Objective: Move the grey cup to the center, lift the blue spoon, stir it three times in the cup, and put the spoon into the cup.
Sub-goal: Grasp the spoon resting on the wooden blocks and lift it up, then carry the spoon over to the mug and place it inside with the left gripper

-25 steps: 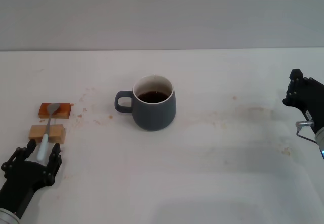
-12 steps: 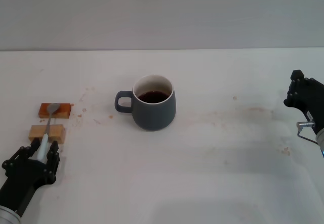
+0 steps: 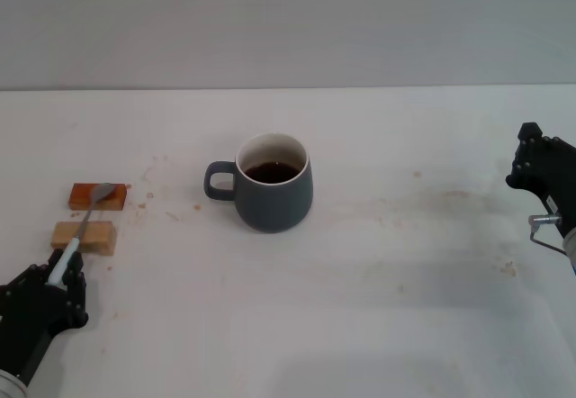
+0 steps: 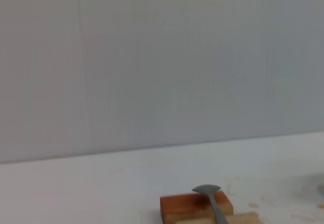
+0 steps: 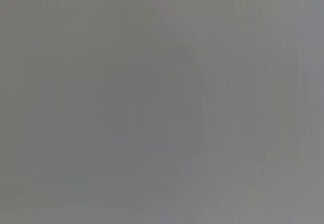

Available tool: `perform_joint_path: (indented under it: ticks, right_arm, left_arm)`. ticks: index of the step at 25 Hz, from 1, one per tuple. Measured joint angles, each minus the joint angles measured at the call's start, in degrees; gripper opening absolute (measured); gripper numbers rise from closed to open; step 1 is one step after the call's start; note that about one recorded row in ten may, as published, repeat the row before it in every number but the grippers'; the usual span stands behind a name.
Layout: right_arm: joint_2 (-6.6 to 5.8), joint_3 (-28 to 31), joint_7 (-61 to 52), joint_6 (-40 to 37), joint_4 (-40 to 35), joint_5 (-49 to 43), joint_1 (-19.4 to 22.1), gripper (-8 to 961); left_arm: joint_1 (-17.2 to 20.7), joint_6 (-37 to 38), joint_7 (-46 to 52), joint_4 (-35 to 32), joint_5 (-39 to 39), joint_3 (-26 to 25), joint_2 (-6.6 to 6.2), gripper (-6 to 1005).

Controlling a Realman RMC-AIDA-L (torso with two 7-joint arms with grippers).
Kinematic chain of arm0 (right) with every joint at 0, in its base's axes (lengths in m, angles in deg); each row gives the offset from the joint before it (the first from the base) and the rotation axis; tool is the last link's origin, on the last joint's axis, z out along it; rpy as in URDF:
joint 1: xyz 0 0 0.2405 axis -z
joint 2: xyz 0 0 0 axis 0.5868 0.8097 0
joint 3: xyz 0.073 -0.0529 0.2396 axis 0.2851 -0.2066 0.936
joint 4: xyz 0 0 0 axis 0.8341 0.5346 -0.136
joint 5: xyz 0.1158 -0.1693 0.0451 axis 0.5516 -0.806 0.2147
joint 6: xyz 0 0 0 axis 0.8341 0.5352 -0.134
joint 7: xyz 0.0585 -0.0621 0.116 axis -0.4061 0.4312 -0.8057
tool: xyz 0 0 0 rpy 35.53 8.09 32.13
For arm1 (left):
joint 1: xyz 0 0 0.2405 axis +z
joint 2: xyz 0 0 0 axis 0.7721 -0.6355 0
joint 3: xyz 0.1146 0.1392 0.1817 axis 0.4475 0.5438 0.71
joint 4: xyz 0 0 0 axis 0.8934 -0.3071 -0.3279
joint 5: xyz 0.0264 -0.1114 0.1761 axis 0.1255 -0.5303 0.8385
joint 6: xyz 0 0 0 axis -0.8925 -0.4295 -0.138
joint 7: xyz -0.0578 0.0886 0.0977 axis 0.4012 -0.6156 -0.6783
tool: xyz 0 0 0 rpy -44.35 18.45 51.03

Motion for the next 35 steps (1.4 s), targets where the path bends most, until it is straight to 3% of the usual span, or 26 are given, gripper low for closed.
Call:
perform_joint_path:
  ticks: [3, 10, 15, 17, 18, 19, 22, 23, 26, 28, 30, 33, 35]
  right_arm:
    - [0.0, 0.0, 0.0, 0.0, 0.0, -0.1, 0.1, -2]
    - [0.0, 0.0, 0.0, 0.0, 0.0, -0.1, 0.2, -2]
    - [0.0, 0.0, 0.0, -0.1, 0.0, -0.1, 0.2, -1]
    - [0.0, 0.0, 0.0, -0.2, 0.0, -0.1, 0.2, -1]
    - [0.0, 0.0, 0.0, -0.2, 0.0, -0.1, 0.2, -1]
    - [0.0, 0.0, 0.0, -0.2, 0.0, -0.1, 0.2, -1]
    - [0.0, 0.0, 0.0, -0.3, 0.0, 0.0, 0.5, -1]
    - [0.0, 0.0, 0.0, -0.4, 0.0, 0.0, 0.7, -1]
    - [0.0, 0.0, 0.0, -0.6, 0.0, 0.0, 1.0, -1]
    - [0.0, 0.0, 0.0, -1.7, -0.1, 0.1, 1.6, -1]
    - [0.0, 0.0, 0.0, -2.0, -0.1, 0.1, 1.7, -1]
    - [0.0, 0.7, 0.0, -2.7, -0.5, 0.1, 2.4, -1]
    - [0.0, 0.8, 0.0, -2.7, -0.6, 0.1, 2.5, -1]
  left_arm:
    - [0.4, 1.9, 0.0, 0.1, 0.0, 0.0, -0.02, 173]
    - [0.5, 3.7, 0.0, 1.1, 0.8, 0.5, -0.21, 173]
    - [0.2, 0.9, 0.0, 4.9, 2.8, 0.1, -1.59, 173]
    - [0.6, -2.1, 0.0, 9.5, 3.7, -0.1, -3.52, 173]
    - [1.3, -7.5, 0.0, 15.9, 4.2, -0.3, -6.25, 173]
    - [1.3, -7.5, 0.0, 15.9, 4.2, -0.3, -6.25, 173]
    - [2.6, -16.6, -2.5, 26.8, 4.5, -2.0, -10.01, 173]
    - [3.3, -19.0, -3.8, 30.0, 5.3, -3.3, -10.6, 173]
    - [4.2, -22.6, -4.5, 34.2, 7.3, -5.3, -11.13, 173]
    - [6.1, -30.6, -4.8, 42.1, 12.3, -9.1, -11.44, 173]
    - [6.7, -32.6, -4.9, 44.2, 13.8, -10.1, -11.36, 173]
    - [9.2, -41.6, -4.8, 54.2, 18.9, -13.3, -11.22, 173]
    - [9.5, -43.4, -4.8, 56.2, 19.2, -13.6, -11.32, 173]
